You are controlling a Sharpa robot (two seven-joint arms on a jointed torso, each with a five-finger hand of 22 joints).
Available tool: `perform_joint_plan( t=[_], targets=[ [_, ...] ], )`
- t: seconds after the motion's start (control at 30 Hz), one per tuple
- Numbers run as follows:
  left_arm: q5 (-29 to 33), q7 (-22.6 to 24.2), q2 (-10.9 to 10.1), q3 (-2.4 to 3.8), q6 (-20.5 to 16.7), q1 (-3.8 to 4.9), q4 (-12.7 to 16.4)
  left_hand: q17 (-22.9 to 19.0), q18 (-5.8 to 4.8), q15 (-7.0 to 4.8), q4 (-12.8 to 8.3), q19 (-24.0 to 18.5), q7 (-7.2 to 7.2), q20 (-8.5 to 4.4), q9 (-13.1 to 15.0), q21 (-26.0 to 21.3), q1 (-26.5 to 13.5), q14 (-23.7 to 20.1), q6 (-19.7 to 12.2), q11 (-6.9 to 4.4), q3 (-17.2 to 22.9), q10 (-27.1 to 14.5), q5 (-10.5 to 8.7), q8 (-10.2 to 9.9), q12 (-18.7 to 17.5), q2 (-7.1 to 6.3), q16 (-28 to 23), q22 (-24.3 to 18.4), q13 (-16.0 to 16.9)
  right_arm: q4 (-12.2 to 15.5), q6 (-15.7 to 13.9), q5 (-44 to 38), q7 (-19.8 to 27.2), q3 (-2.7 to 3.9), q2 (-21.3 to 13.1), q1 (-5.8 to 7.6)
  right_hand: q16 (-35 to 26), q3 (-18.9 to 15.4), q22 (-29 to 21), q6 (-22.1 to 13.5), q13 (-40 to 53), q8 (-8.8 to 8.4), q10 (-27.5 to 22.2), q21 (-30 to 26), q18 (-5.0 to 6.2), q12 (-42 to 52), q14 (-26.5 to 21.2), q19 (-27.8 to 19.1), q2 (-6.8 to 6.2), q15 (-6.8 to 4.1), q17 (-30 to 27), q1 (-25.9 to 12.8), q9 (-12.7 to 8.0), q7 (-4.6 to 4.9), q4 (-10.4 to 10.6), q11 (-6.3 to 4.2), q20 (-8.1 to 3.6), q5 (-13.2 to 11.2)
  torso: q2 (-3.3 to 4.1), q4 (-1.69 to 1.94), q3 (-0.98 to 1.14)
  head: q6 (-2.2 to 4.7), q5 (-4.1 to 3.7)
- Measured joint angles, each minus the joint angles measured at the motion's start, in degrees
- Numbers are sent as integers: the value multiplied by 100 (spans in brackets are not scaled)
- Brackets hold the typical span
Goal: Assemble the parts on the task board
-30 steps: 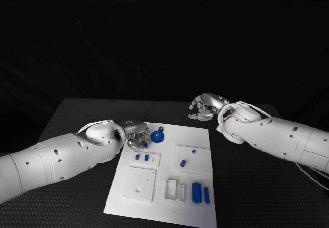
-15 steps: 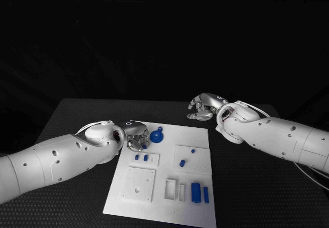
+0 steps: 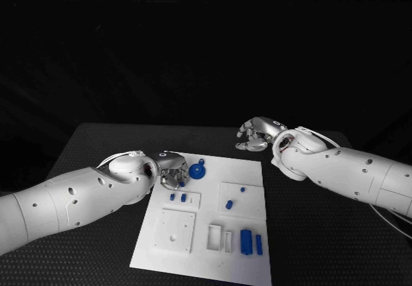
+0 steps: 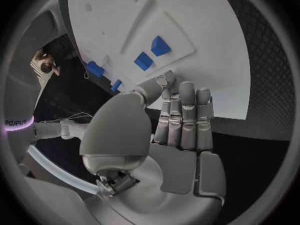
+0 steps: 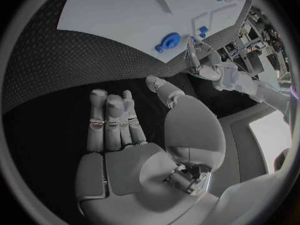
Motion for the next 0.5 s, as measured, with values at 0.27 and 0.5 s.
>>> perform_joint_plan(
  t=[0.27, 0.5],
  targets=[
    [-2, -22, 93, -121, 20, 35, -105, 0, -29, 2, -8, 0, 1, 0, -7, 0, -7, -1, 0, 0, 8, 0, 1, 5, -45, -8, 0, -1, -6, 2, 2, 0, 0, 0, 5, 0, 0, 0, 0, 8, 0, 0, 0, 0, 1, 0, 0, 0, 0, 0, 0, 0, 0, -8, 0, 0, 0, 0, 0, -8, 3, -19, 20],
    [-1, -23, 129, -131, 15, 30, -155, 8, -29, 2, -9, 0, 1, 0, -11, 0, -7, -1, 0, 0, 8, 0, 1, 5, -45, -9, 0, -1, -2, -5, 3, 0, 0, 0, 1, 0, 0, 23, 0, 8, -6, 0, 0, 0, 0, 0, 0, 0, 0, 0, -4, 0, 0, -9, -23, 0, 0, 0, 1, -8, 2, -32, 1]
  ],
)
